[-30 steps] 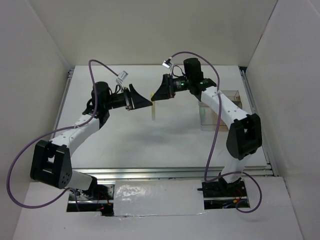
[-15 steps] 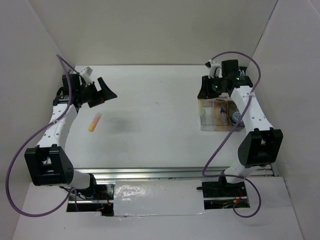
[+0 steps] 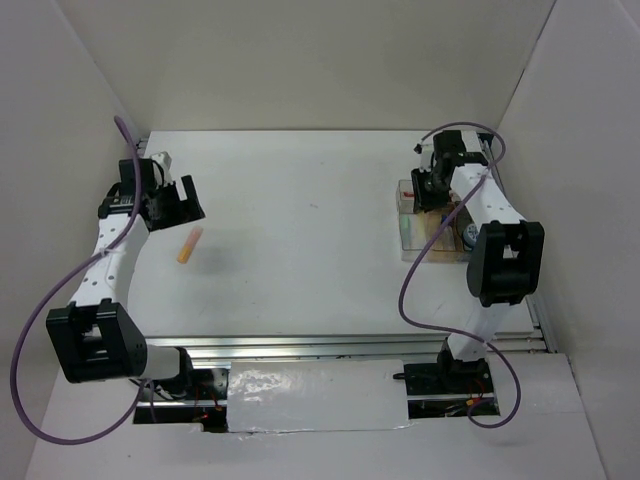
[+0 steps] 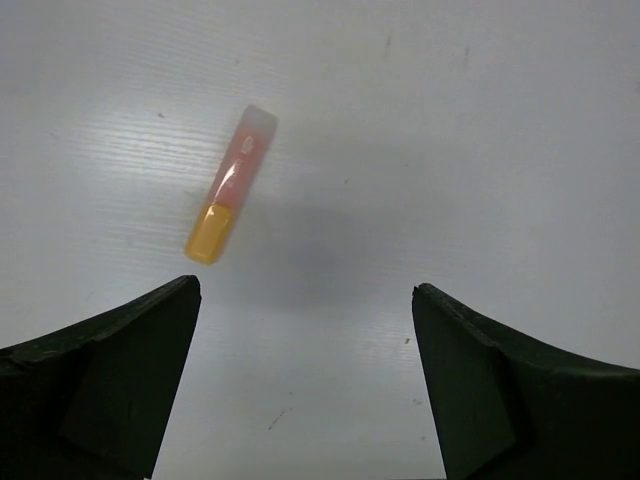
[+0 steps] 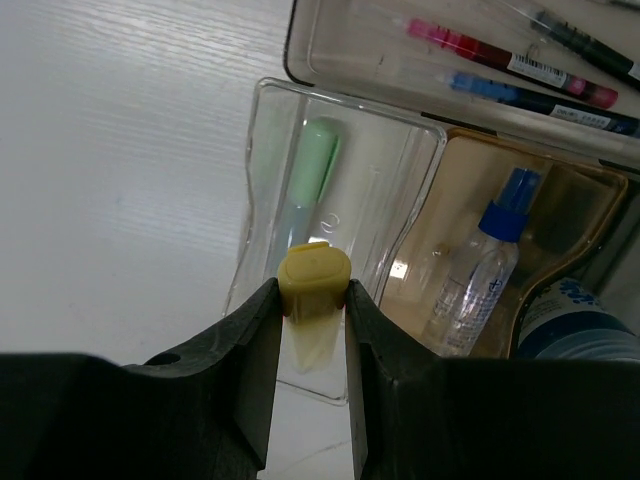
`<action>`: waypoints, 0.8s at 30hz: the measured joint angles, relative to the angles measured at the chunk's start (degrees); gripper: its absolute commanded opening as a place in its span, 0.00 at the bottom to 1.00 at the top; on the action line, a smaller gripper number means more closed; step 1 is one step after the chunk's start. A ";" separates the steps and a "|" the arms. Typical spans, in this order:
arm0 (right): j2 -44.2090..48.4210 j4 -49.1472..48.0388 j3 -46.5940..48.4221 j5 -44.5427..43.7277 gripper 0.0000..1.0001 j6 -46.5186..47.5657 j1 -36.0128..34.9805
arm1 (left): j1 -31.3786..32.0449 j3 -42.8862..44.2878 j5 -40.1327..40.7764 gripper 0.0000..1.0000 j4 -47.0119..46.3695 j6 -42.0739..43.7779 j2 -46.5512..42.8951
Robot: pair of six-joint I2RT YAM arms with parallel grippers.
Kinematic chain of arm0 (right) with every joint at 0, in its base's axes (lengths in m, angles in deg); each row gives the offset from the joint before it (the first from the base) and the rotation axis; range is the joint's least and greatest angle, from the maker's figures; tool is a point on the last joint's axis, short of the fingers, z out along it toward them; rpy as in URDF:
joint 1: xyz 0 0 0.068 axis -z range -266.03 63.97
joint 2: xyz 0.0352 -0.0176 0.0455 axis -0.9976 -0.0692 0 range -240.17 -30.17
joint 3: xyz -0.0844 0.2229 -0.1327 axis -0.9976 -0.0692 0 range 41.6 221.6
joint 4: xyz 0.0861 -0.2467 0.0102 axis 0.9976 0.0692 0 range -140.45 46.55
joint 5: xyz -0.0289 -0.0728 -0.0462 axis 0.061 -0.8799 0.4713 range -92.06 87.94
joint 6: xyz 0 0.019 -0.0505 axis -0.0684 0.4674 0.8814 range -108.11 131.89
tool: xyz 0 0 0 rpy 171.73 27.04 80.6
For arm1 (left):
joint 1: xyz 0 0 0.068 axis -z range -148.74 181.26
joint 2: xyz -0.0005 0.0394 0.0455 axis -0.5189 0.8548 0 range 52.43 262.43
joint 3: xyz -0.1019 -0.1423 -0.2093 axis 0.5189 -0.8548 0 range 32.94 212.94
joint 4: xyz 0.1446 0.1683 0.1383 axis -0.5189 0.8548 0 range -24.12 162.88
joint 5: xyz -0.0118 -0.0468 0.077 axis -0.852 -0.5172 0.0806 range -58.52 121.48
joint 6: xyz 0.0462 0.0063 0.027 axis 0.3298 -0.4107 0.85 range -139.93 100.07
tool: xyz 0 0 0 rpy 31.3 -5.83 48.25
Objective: Sort the stationery into containers
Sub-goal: Place the stationery in the storage box, then pick up the stationery from the center of the board.
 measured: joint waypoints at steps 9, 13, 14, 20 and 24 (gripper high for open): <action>-3.50 -0.09 -0.04 -3.28 0.55 -0.66 0.00 | -0.76 0.00 4.87 0.95 3.52 15.43 5.42; -4.22 0.13 -0.04 -3.52 0.61 -0.74 -0.09 | -3.02 0.09 5.14 0.93 5.77 23.12 10.58; -4.22 0.37 0.00 -3.43 0.61 -0.81 -0.11 | -3.87 0.31 5.31 0.91 6.51 24.74 12.13; -2.25 1.88 0.39 2.16 0.61 -0.90 -0.35 | -7.52 1.84 3.65 0.83 8.13 32.06 19.65; 3.52 2.78 0.39 8.02 0.61 0.07 -0.76 | -7.45 4.50 1.70 0.74 8.66 34.86 23.69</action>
